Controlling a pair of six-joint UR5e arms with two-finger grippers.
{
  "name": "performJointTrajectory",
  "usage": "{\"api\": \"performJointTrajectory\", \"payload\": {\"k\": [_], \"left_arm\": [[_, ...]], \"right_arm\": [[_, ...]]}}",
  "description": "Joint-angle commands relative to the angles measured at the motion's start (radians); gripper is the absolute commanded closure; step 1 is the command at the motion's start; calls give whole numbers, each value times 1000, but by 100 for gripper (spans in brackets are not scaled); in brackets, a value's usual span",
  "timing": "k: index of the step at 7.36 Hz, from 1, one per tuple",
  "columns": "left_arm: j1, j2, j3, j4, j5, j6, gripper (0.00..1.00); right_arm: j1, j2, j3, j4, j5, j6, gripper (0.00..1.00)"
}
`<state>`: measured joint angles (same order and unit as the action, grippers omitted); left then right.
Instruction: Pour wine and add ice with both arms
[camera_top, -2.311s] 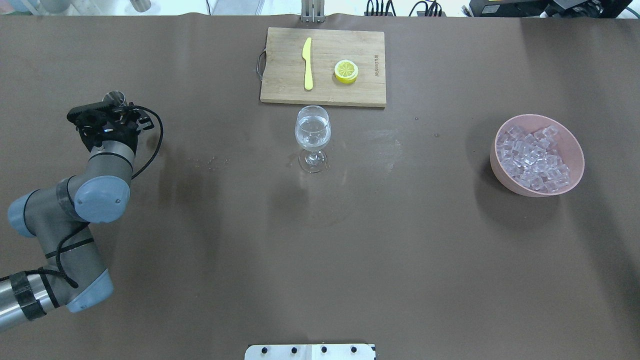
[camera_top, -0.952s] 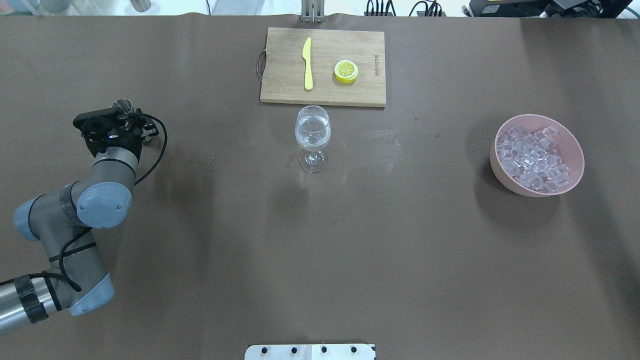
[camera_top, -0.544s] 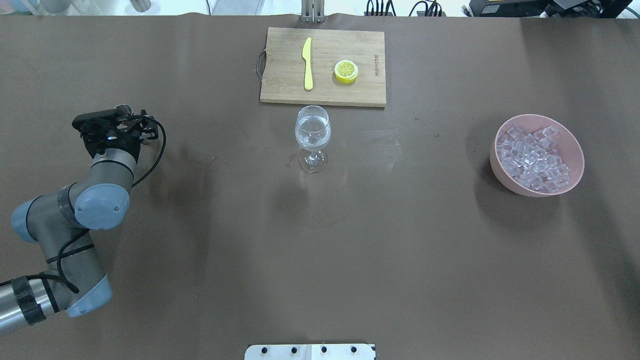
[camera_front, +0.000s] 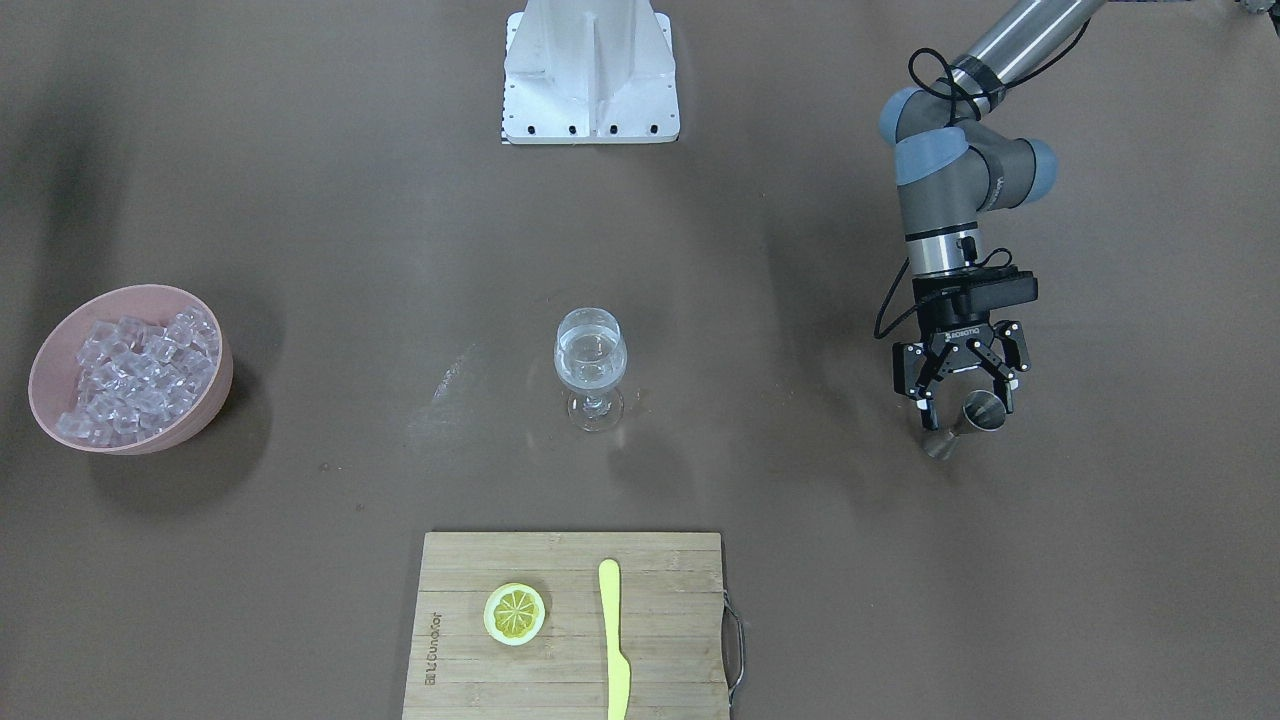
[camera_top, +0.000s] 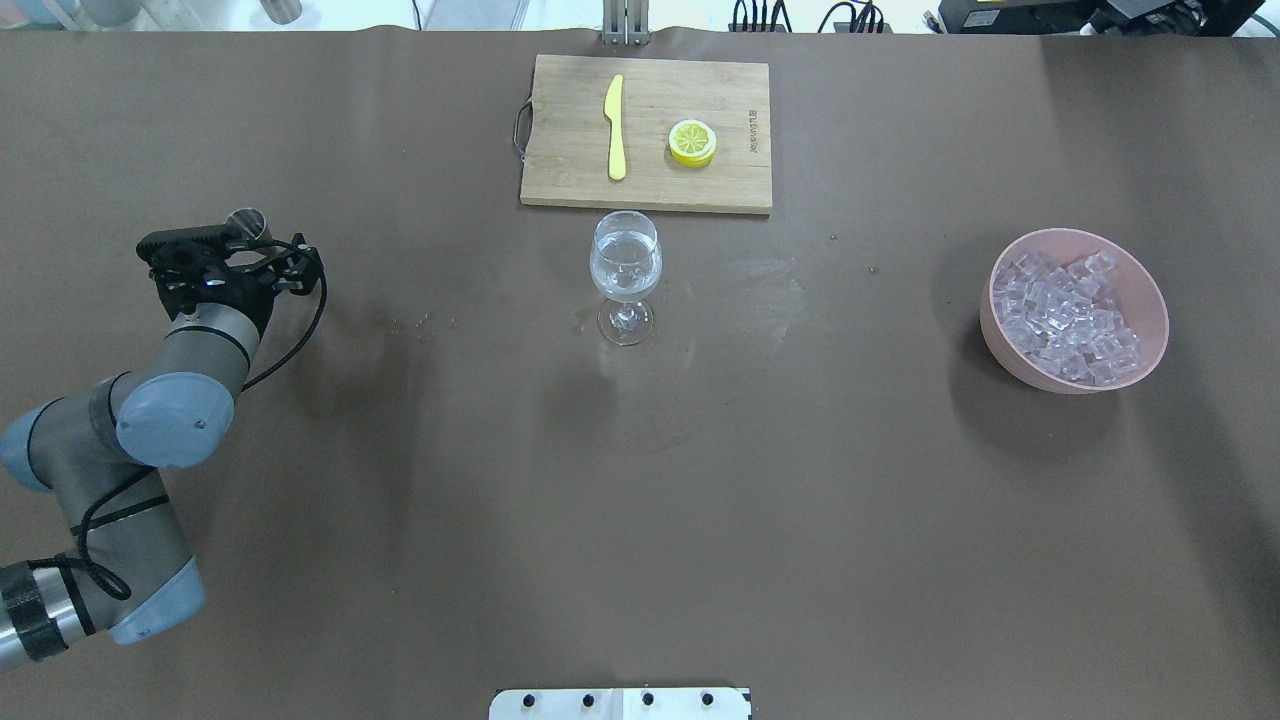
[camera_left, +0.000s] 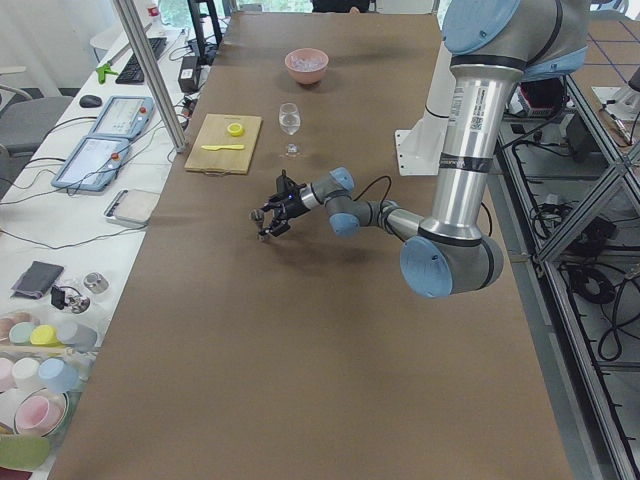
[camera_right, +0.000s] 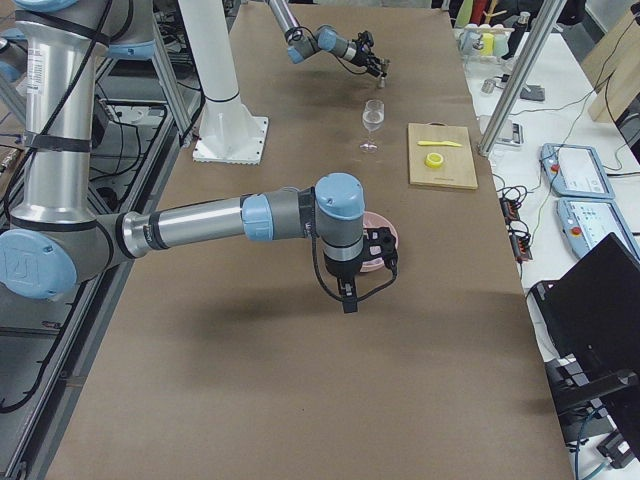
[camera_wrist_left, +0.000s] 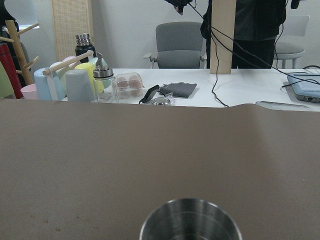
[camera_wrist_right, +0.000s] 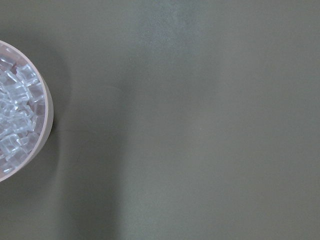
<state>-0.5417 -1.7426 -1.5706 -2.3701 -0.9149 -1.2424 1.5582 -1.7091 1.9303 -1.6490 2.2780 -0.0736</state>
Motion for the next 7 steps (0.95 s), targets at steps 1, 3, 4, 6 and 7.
{"api": "performJointTrajectory", "payload": {"k": [1,3,4,6,7], "left_arm": [[-7,63,-116,-32,-32,115,1],[-52,103,-184,-29,-100,174,1],[-90,127,-236,-23,-174,228,1],[-244,149,-270,7,-479,384,1],[-355,137,-301,116,-672,471,1]], "right_arm": [[0,-1,1,0,0,0,0],[0,0,3,0,0,0,0],[0,0,3,0,0,2,0],[0,0,6,0,0,0,0],[0,-1,6,0,0,0,0]]}}
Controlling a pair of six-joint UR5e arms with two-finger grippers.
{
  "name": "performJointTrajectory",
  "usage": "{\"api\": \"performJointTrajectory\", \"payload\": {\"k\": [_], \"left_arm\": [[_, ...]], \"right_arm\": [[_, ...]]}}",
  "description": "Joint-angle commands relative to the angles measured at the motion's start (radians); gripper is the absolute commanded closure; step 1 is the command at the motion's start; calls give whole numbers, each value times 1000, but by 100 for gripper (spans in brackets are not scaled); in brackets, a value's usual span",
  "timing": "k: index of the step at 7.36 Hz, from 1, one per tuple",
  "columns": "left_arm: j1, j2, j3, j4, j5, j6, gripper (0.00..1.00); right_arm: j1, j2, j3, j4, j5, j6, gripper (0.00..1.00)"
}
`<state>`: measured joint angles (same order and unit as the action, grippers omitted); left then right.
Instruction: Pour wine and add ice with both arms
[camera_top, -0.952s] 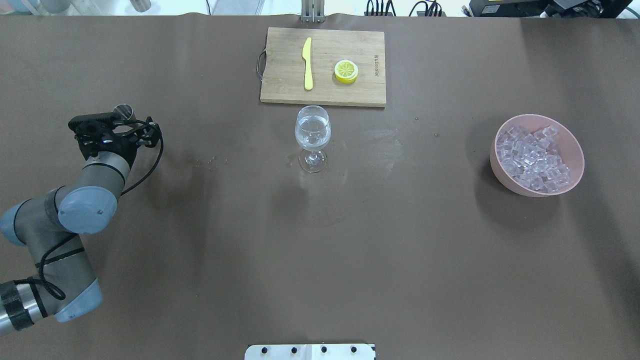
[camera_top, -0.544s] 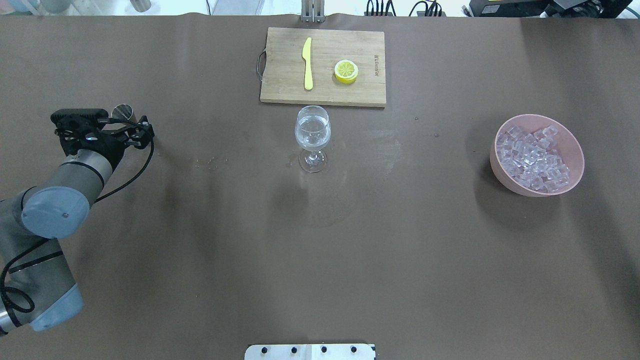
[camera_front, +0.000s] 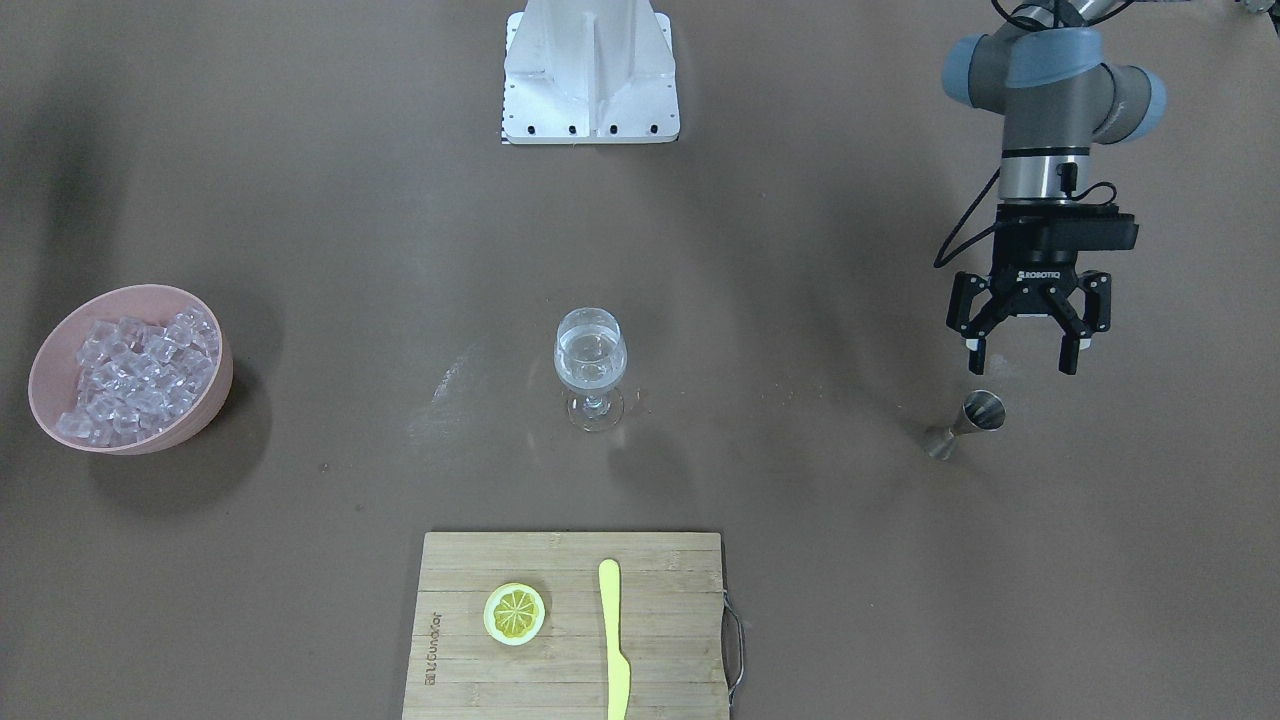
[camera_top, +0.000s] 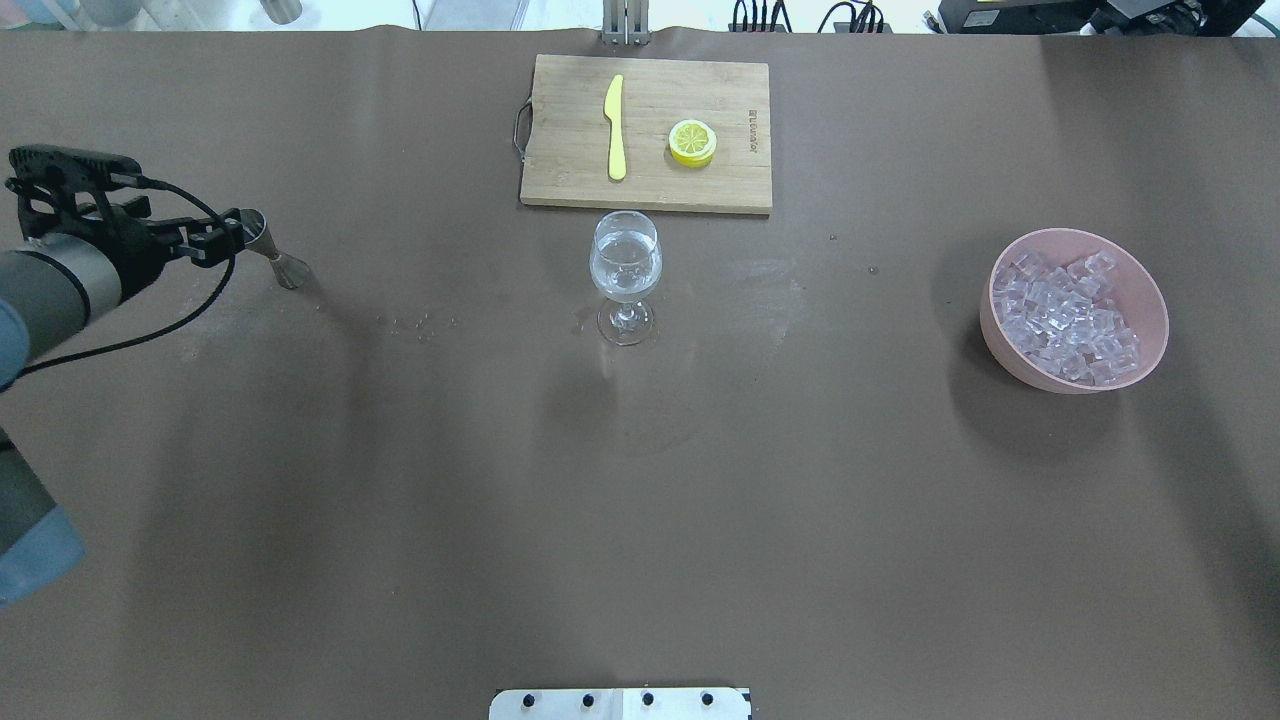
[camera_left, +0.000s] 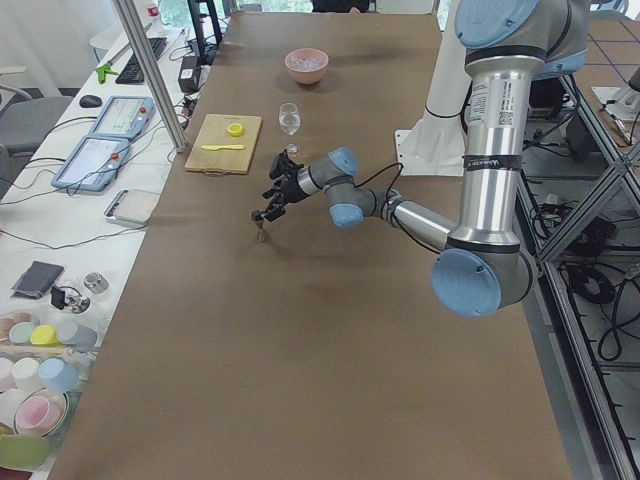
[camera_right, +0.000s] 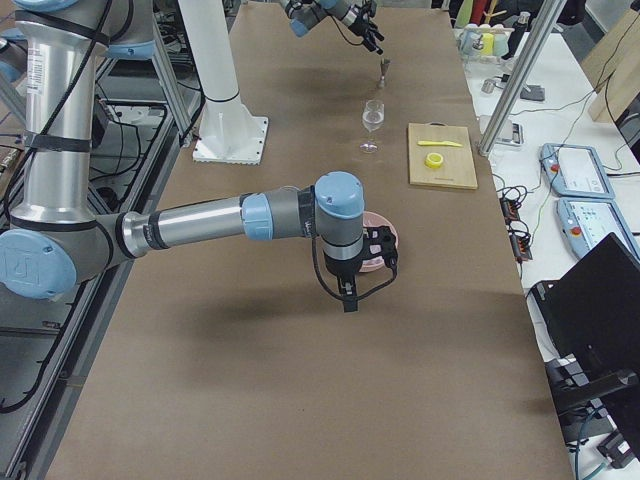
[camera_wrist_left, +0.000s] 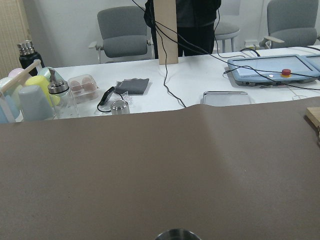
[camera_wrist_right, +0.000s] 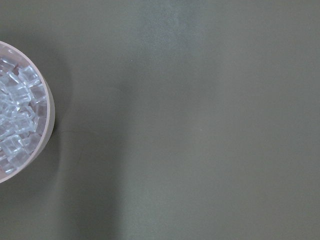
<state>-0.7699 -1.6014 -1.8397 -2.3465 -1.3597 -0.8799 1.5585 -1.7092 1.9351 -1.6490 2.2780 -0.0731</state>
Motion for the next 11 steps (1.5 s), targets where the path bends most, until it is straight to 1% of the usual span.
{"api": "performJointTrajectory", "payload": {"k": [1,2,3,4,5,6,7,8,9,10,11], "left_arm": [[-252,-14,-71,228,-395,272,1],[-344,-29,-84,330,-492,417,1],[-406,-28,-81,399,-546,546,1],[-472,-31,-81,535,-583,732,1],[-541,-32,-78,629,-620,926,1],[-609,-29,-75,704,-643,1064,1],[-706,-19,-63,769,-704,1166,1],[-744,-25,-17,852,-688,1167,1],[-813,-14,56,846,-714,1164,1],[-845,3,107,849,-860,1141,1],[-877,55,128,848,-971,1135,1]], "right_arm": [[0,-1,2,0,0,1,0],[0,-1,2,0,0,1,0],[0,-1,-1,0,0,-1,0],[0,-1,-2,0,0,-1,0],[0,-1,-2,0,0,-1,0],[-2,-1,-4,0,0,-1,0],[0,-1,-4,0,0,-1,0],[0,-1,-4,0,0,-1,0],[-2,0,-2,2,0,-1,0],[-2,2,1,2,0,1,0],[0,2,2,2,0,1,0]]}}
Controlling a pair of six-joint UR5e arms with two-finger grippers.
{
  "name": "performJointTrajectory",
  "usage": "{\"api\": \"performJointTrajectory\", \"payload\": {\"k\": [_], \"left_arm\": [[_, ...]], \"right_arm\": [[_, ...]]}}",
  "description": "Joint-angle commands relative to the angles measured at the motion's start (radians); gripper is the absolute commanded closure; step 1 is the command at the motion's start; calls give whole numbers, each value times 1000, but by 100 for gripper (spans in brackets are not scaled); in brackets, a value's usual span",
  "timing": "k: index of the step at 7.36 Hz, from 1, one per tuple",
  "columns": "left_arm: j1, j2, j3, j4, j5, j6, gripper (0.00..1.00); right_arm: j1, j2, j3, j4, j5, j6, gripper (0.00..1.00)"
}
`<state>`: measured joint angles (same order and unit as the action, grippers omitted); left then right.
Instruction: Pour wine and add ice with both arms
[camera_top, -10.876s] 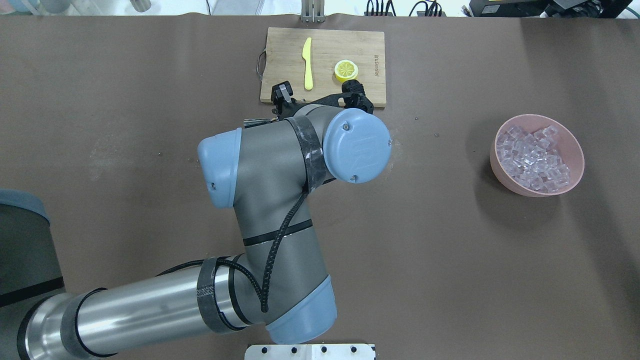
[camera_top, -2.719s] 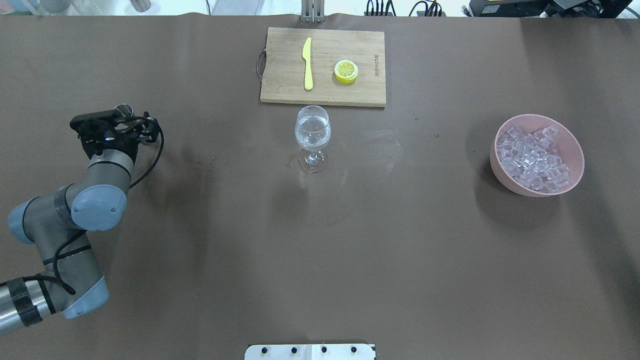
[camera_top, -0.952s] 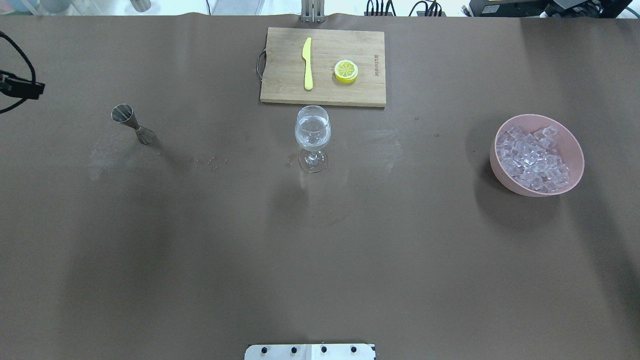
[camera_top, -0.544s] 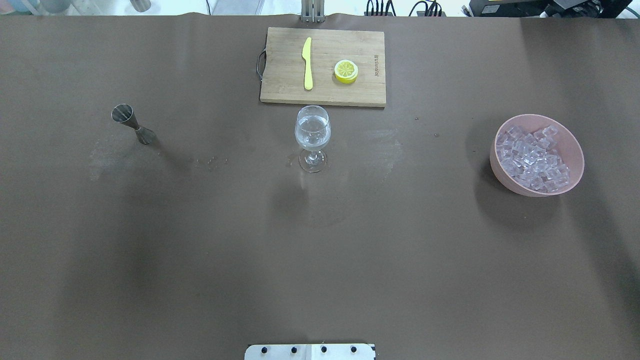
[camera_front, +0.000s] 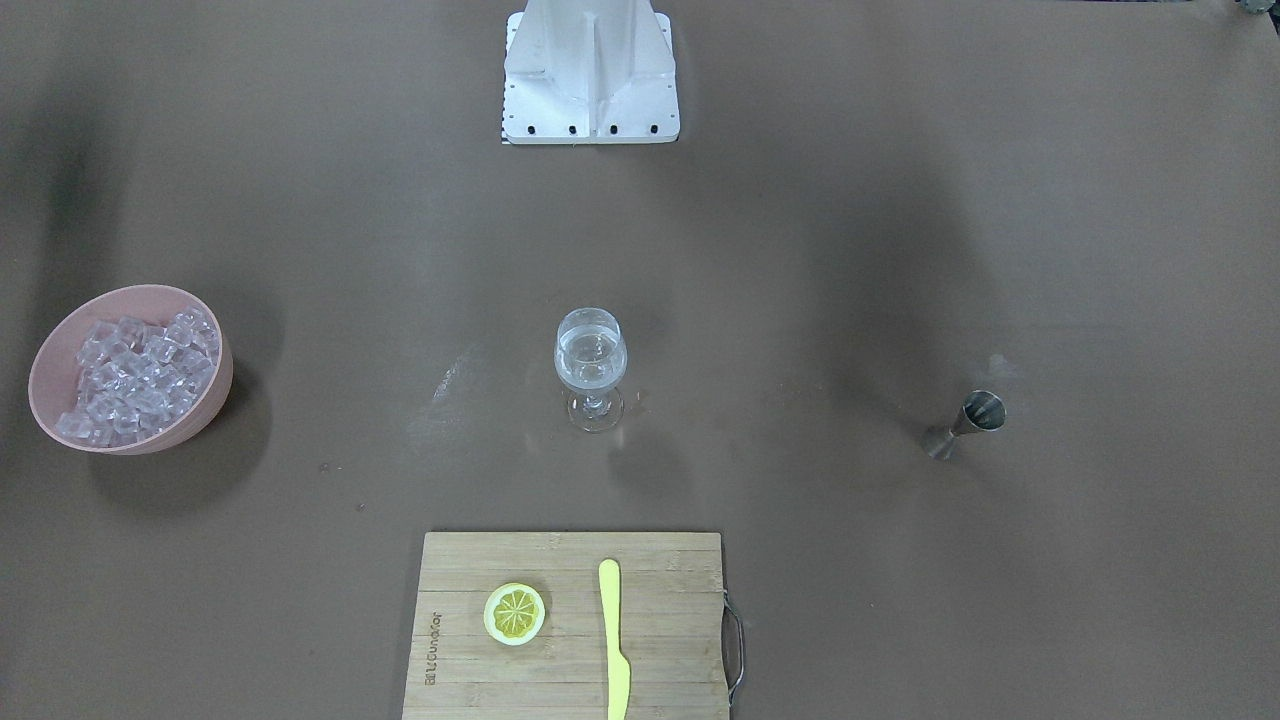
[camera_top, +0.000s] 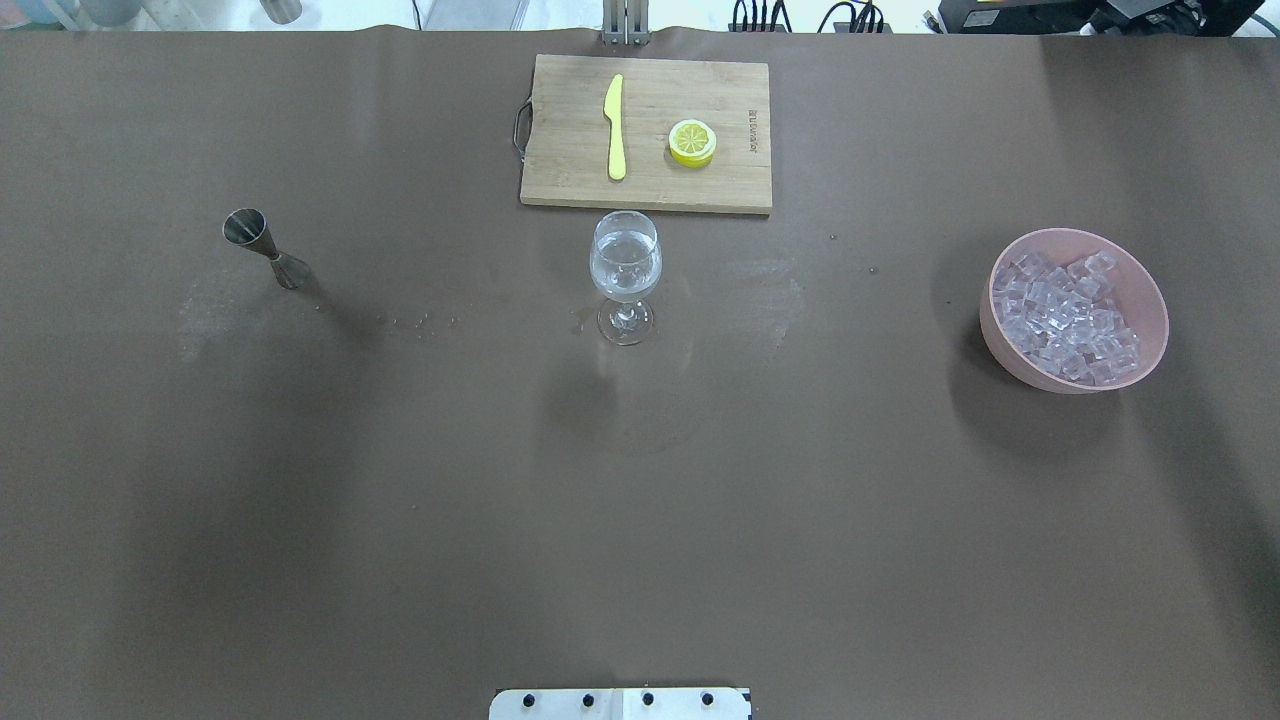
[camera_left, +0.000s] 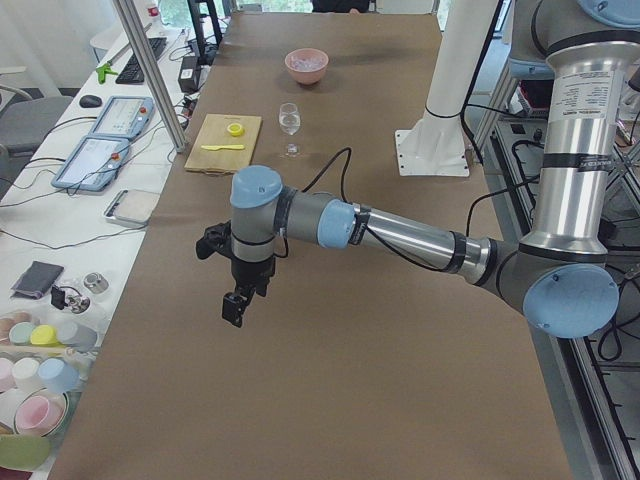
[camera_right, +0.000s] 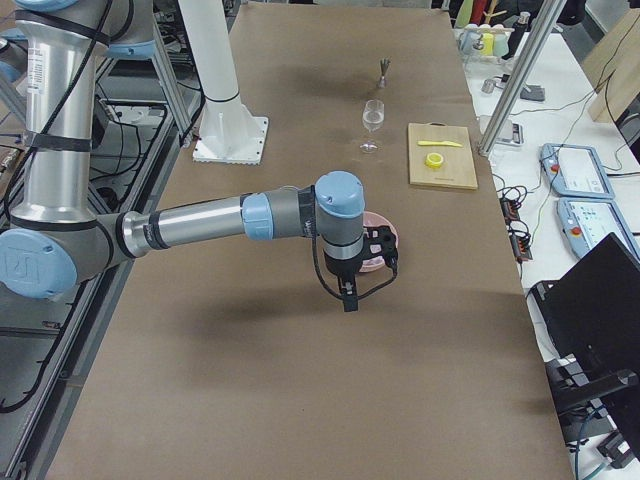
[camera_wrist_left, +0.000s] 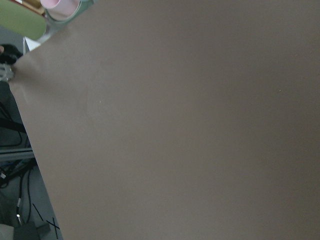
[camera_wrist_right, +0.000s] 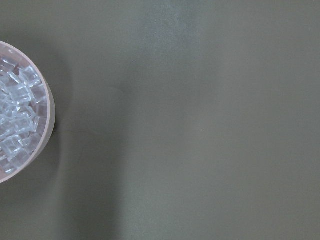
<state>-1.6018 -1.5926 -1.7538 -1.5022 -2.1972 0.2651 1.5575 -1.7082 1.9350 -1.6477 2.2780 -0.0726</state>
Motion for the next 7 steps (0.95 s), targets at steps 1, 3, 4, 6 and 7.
{"api": "performJointTrajectory", "payload": {"k": [1,3,4,6,7], "left_arm": [[-47,81,40,3,-177,-79,1],[-55,138,14,3,-252,-174,1],[-53,137,14,-16,-248,-172,1],[-49,137,28,-76,-240,-178,1],[-49,137,42,-79,-249,-179,1]], "right_arm": [[1,1,4,0,0,1,0],[-1,5,12,0,0,1,0],[-1,22,21,0,24,40,0],[-61,61,44,3,72,214,0],[-118,77,73,3,69,305,0]]}}
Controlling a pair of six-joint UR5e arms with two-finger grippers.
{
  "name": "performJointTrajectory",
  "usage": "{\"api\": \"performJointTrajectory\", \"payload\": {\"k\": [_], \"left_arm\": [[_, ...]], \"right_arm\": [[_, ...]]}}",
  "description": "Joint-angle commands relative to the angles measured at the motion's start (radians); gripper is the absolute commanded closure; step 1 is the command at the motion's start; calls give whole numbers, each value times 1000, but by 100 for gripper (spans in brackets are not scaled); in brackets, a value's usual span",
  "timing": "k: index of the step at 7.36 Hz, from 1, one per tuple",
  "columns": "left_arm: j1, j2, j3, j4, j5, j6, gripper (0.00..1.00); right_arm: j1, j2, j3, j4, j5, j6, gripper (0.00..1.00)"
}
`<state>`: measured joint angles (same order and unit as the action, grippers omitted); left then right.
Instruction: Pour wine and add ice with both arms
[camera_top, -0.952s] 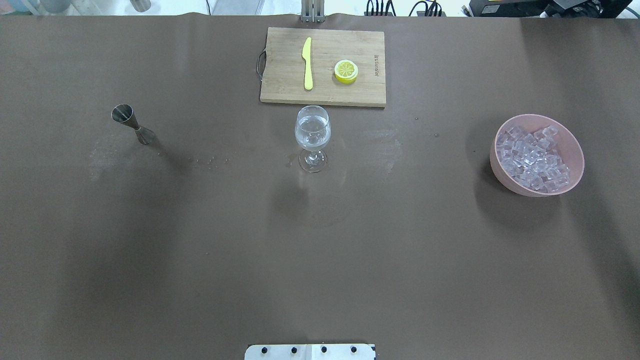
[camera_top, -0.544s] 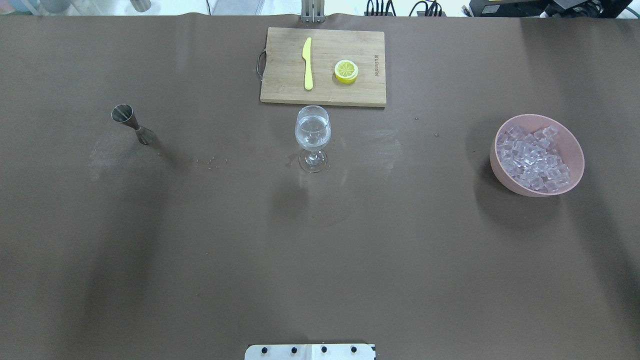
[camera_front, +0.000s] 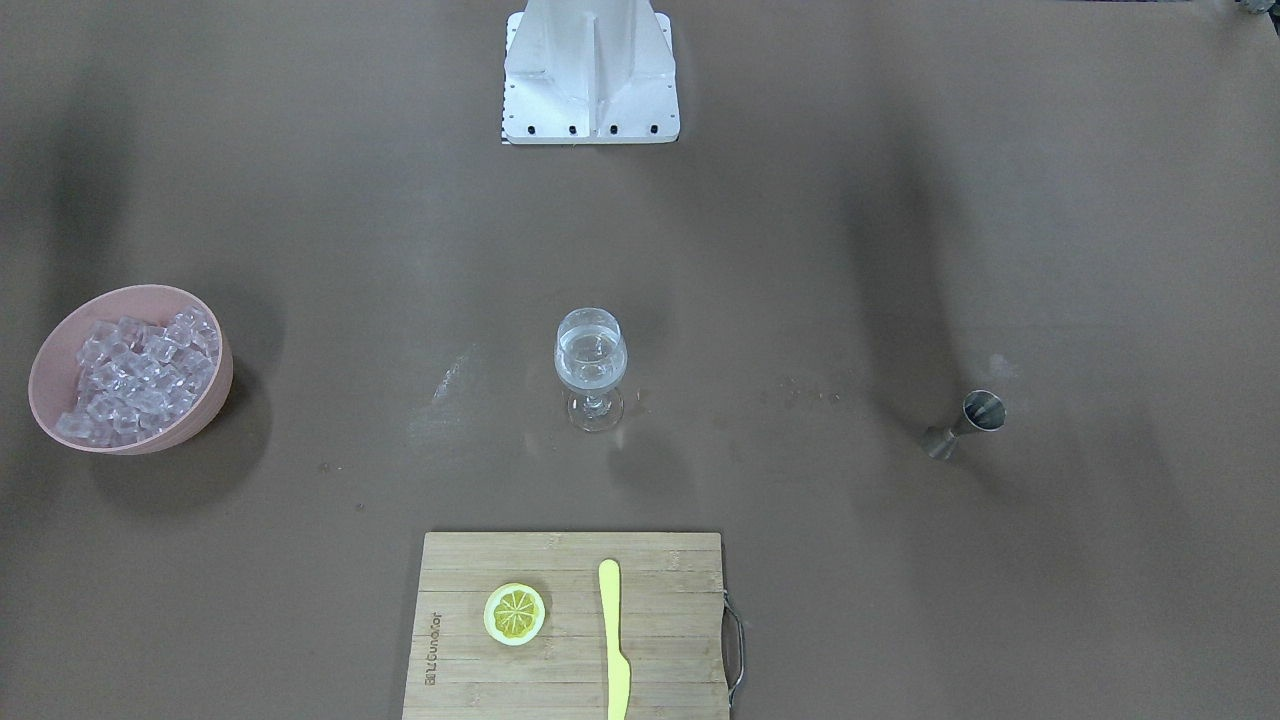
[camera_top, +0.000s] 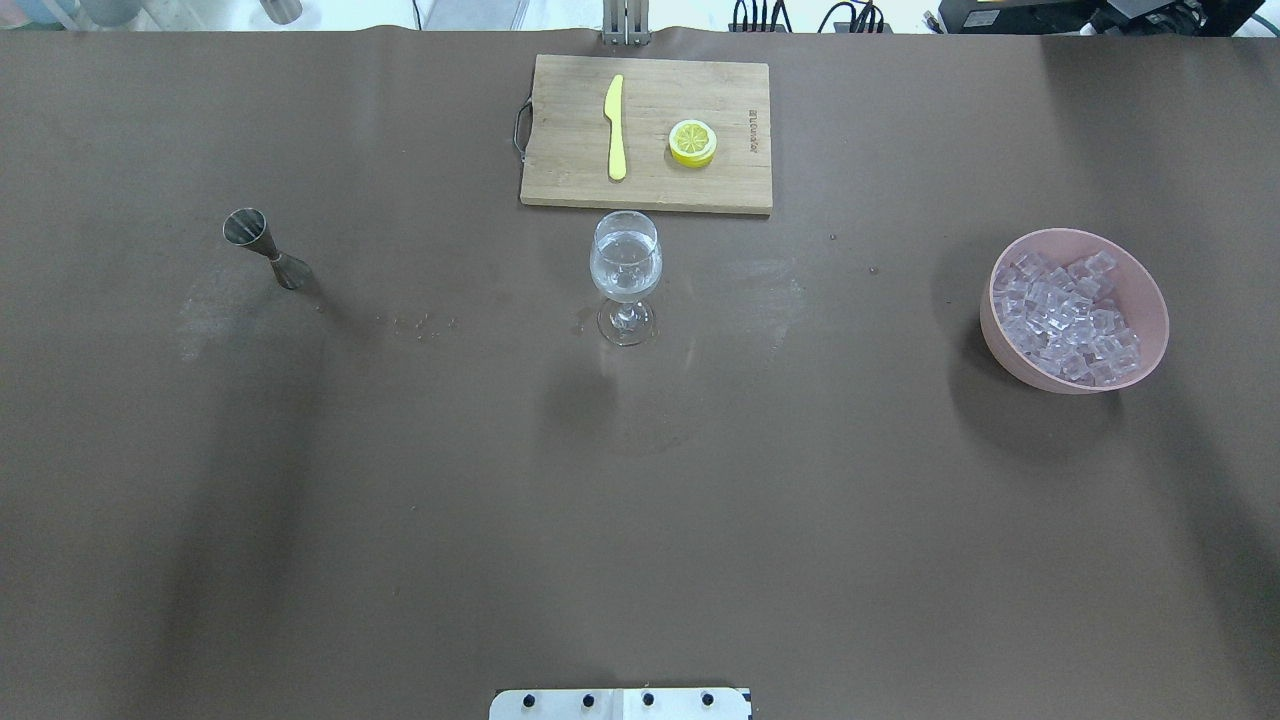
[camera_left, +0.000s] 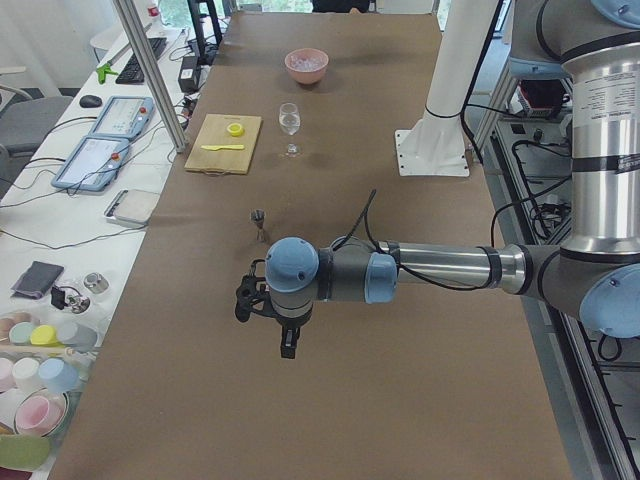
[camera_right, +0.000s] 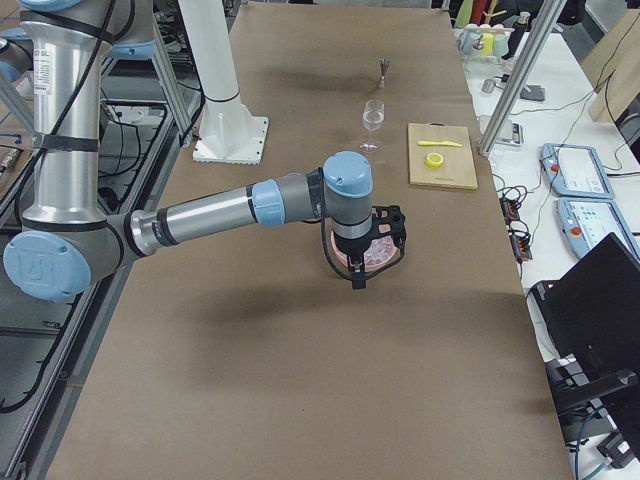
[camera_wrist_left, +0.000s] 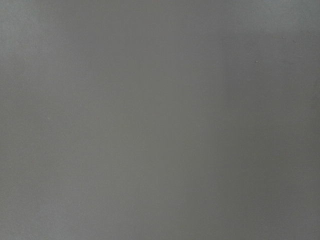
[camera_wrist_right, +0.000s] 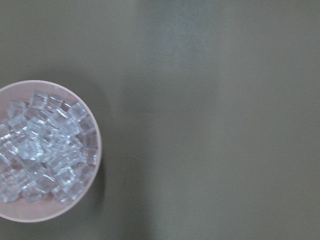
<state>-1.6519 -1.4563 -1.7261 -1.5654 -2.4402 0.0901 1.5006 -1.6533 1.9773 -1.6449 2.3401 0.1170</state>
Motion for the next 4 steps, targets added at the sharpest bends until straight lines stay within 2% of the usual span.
{"api": "performJointTrajectory", "payload": {"k": [1,3,4], "left_arm": [[1,1,19,-15,-3,2,1],[6,1,22,-13,0,2,1],[6,1,23,-16,0,3,1]], "right_arm": [[-118,51,43,0,-2,221,0],[-251,105,58,0,-82,379,0],[-332,133,58,0,-161,464,0]]}}
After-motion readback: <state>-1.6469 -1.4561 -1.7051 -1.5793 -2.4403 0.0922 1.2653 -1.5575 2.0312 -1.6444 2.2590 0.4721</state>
